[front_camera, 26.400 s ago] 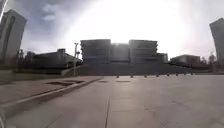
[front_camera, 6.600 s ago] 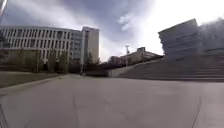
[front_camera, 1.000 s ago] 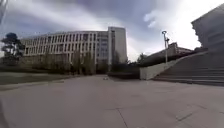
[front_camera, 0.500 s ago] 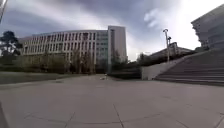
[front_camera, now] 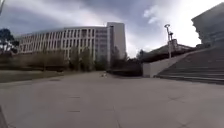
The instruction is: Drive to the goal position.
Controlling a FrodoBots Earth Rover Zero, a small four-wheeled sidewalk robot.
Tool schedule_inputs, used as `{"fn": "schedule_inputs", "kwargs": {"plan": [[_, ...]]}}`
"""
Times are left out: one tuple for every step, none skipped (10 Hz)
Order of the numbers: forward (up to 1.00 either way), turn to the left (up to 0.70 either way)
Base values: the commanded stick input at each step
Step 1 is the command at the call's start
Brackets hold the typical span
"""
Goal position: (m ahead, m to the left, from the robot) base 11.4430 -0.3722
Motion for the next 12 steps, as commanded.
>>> {"fn": "schedule_inputs", "kwargs": {"plan": [[1.0,0.0],[1.0,0.0],[1.0,0.0],[1.0,0.0],[1.0,0.0],[1.0,0.0],[1.0,0.0],[1.0,0.0],[1.0,0.0],[1.0,0.0],[1.0,0.0],[1.0,0.0]]}}
